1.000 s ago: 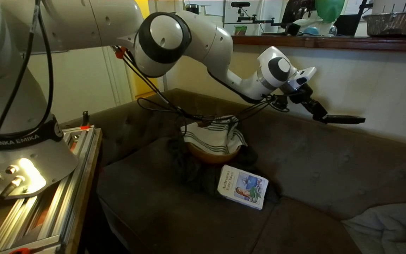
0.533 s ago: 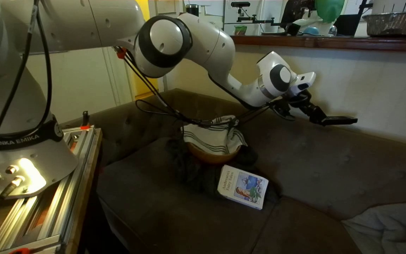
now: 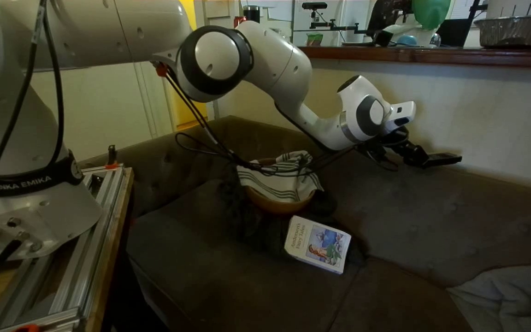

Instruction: Put the black remote control on the backrest of the sofa.

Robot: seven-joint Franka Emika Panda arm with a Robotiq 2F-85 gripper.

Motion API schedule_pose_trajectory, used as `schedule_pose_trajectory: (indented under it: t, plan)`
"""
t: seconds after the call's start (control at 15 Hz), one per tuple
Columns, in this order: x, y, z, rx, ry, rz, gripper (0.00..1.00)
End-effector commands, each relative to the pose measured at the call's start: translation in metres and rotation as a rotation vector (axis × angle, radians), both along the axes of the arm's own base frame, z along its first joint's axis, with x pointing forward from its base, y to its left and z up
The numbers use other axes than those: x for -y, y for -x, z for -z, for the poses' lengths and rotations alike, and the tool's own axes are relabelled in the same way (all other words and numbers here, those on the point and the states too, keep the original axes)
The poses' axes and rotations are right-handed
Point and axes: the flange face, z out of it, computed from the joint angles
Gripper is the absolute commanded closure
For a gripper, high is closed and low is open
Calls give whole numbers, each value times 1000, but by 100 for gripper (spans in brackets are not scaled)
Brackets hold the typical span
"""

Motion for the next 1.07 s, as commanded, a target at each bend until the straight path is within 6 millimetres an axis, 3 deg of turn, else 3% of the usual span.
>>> schedule_pose_trajectory:
  t: [0.0,0.13,0.2,0.33,0.4,1.0]
  plan:
    - [0,0,-2,2,-11,-48,63]
    - [-1,1,2,-12,-2,-23,63]
    - [-2,1,2,-15,-1,-23,38]
    - [-2,1,3,-16,-1,-23,38]
    - [-5,0,-1,-3,-6,-34,63]
    - [-36,3,-3,-10,-78,-152,63]
